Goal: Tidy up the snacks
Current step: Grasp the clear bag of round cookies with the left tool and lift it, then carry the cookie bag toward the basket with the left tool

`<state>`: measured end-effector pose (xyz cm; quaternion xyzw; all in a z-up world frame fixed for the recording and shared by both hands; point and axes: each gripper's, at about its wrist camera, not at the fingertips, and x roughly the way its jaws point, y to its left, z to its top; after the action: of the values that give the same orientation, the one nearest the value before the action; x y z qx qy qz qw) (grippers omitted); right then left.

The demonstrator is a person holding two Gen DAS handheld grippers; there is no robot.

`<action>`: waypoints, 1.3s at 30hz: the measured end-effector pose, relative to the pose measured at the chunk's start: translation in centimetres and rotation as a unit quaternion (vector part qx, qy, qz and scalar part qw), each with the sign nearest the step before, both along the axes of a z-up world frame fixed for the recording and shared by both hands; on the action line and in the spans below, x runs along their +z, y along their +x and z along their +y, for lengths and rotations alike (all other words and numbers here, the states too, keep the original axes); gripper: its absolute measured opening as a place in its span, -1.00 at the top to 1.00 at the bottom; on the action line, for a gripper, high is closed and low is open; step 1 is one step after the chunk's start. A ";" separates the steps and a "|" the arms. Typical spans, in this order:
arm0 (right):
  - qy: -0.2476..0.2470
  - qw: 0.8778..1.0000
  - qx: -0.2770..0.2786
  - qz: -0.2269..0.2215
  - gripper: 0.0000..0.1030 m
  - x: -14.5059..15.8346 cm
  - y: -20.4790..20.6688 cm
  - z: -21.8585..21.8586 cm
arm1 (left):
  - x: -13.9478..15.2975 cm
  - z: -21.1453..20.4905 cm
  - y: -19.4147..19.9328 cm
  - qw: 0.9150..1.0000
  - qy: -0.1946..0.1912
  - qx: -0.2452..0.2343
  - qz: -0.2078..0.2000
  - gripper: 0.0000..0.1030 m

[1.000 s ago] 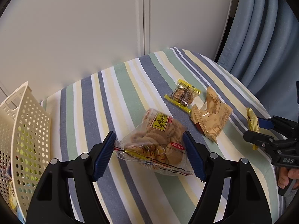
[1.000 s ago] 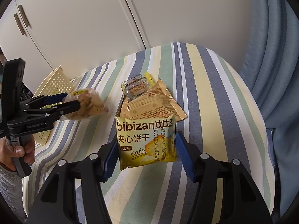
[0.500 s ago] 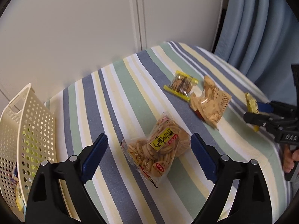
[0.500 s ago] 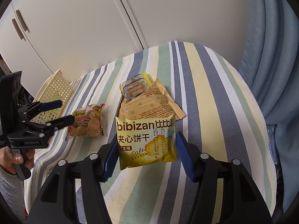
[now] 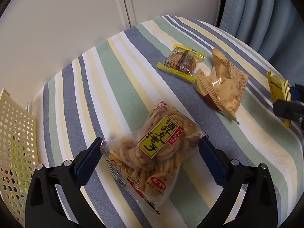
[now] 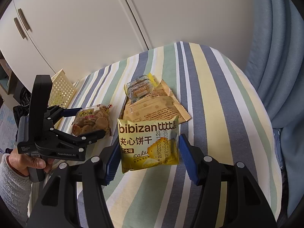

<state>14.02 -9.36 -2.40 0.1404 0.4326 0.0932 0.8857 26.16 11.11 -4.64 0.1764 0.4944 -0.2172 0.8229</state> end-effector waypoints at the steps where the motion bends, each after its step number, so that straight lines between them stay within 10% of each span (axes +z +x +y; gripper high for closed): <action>1: 0.000 1.000 -0.002 0.000 -0.14 0.0 0.0 0.0 | 0.0 0.0 0.1 1.000 -0.003 0.003 0.002 -0.92; 5: 0.003 1.000 -0.004 0.000 -0.14 0.0 0.0 -0.1 | 0.7 1.0 -0.1 1.000 -0.018 0.010 -0.008 -0.45; 24: 0.012 1.000 -0.011 -0.004 -0.14 0.0 -0.3 -0.8 | 9.4 7.9 -5.6 0.987 -0.112 0.078 -0.081 -0.40; 39: 0.016 1.000 -0.027 -0.003 -0.14 0.0 -0.4 -1.4 | 15.5 21.8 -9.3 0.945 -0.151 0.234 -0.170 -0.41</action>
<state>13.67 -10.79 -2.36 0.1661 0.4246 0.0769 0.8867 16.87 32.93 10.89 -0.0367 0.3359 -0.0573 0.9394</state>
